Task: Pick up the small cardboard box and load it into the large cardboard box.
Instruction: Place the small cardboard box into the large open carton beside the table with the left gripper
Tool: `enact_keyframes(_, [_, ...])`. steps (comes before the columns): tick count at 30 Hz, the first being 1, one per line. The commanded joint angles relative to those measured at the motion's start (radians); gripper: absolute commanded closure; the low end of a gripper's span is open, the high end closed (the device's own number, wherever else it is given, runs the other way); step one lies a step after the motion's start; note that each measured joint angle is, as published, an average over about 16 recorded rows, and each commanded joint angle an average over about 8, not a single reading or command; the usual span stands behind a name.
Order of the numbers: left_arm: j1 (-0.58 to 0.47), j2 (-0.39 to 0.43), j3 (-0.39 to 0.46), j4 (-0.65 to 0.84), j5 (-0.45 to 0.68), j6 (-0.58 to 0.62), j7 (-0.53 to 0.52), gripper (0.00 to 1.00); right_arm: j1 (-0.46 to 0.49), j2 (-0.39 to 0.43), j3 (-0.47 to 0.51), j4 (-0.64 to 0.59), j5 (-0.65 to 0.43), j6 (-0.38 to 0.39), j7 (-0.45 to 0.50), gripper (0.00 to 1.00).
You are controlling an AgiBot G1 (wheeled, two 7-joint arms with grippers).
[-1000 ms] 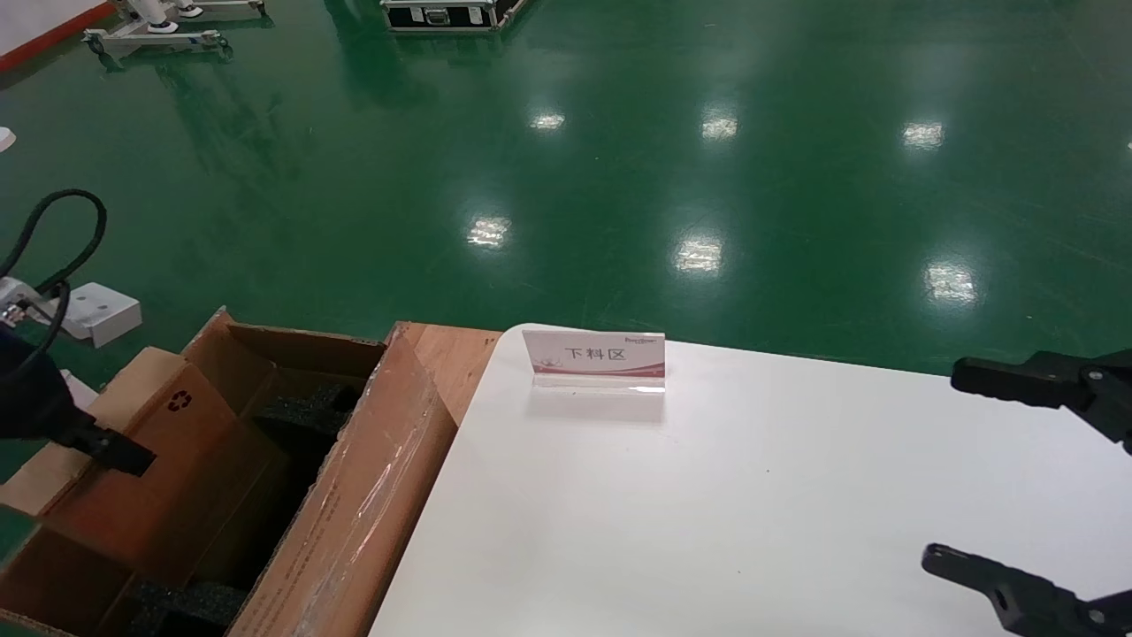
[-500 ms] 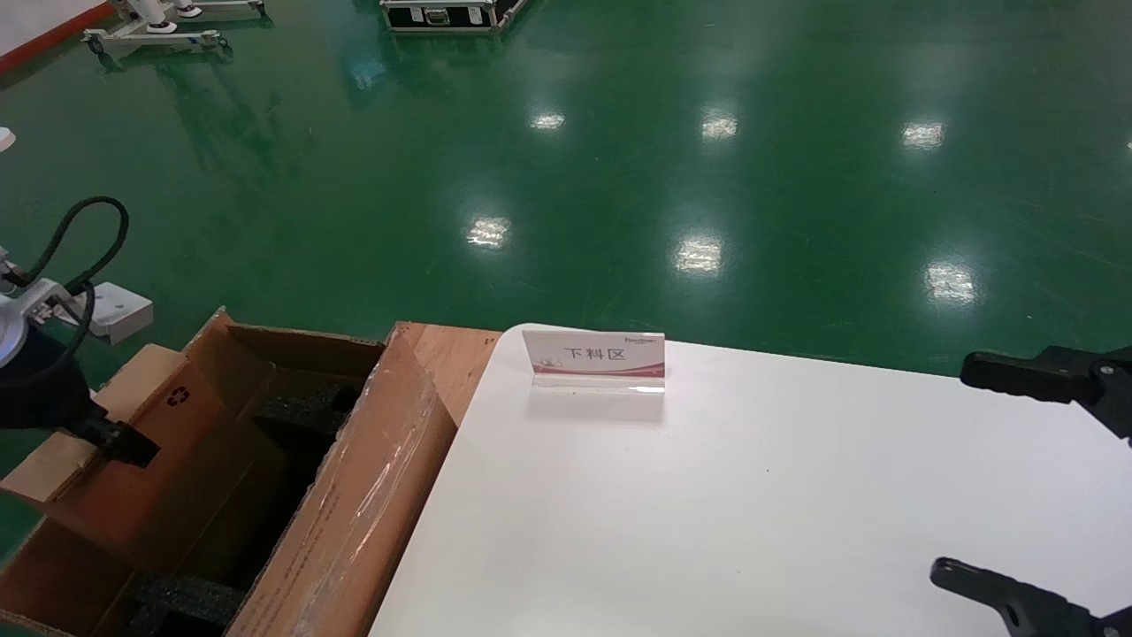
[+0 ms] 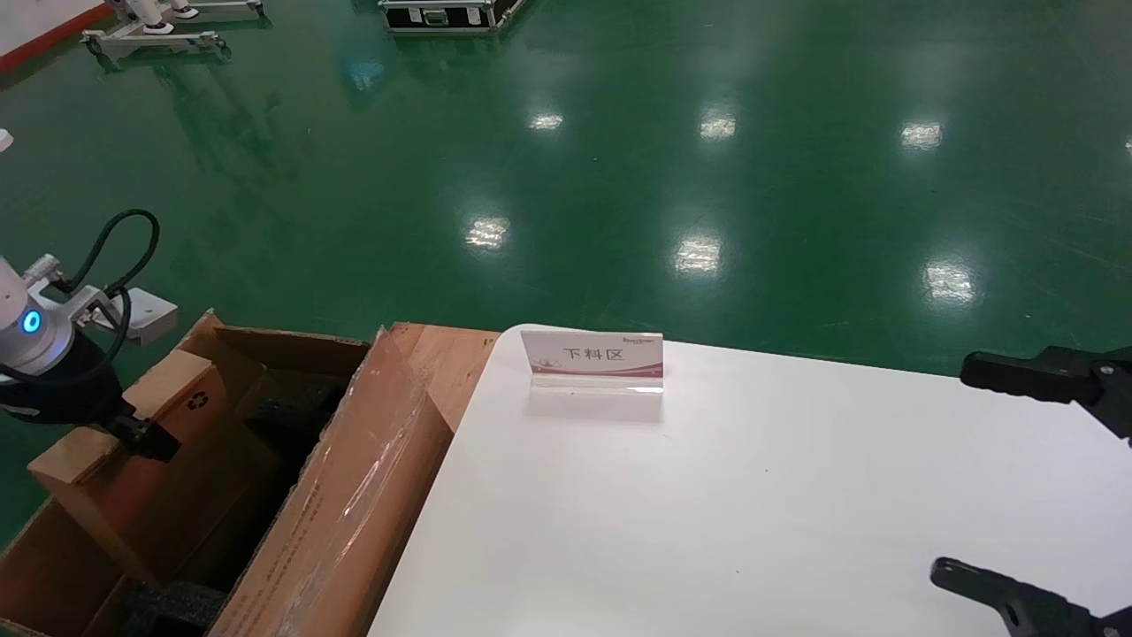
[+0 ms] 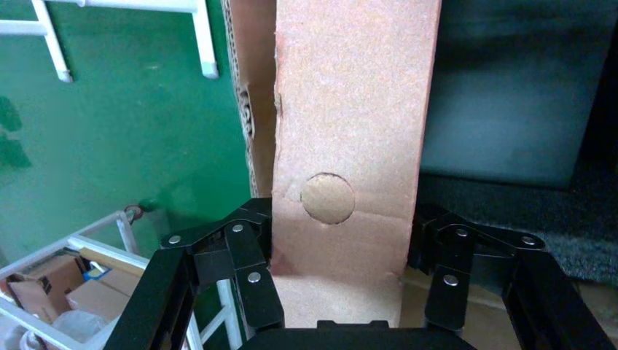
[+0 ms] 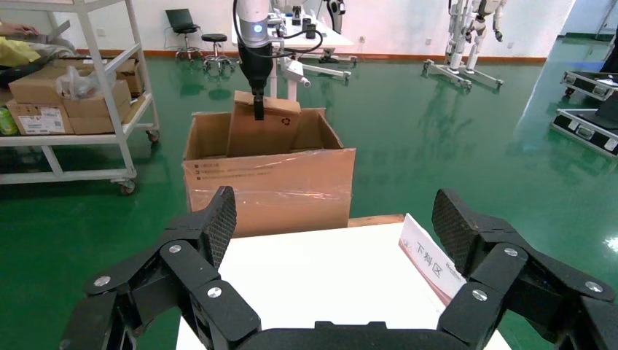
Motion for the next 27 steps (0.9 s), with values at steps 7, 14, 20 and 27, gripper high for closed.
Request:
enact_keyframes(7, [0.031,0.031,-0.012,0.085,-0.022,-0.019,0.048,1.0,0.0,0.0,0.0,0.0,0.0,0.0,0.0,0.0])
enact_keyframes(14, [0.056,0.049,-0.021,0.143,-0.038,-0.036,0.081,1.0,0.0,0.0,-0.001,0.0,0.001,0.0,0.0,0.0])
enact_keyframes(20, [0.079,0.065,-0.029,0.187,-0.051,-0.054,0.103,1.0,0.0,0.0,-0.001,0.0,0.001,0.001,-0.001,0.0])
enact_keyframes(27, [0.108,0.079,-0.032,0.228,-0.059,-0.069,0.121,1.0,0.0,0.001,-0.002,0.0,0.001,0.001,-0.001,0.0])
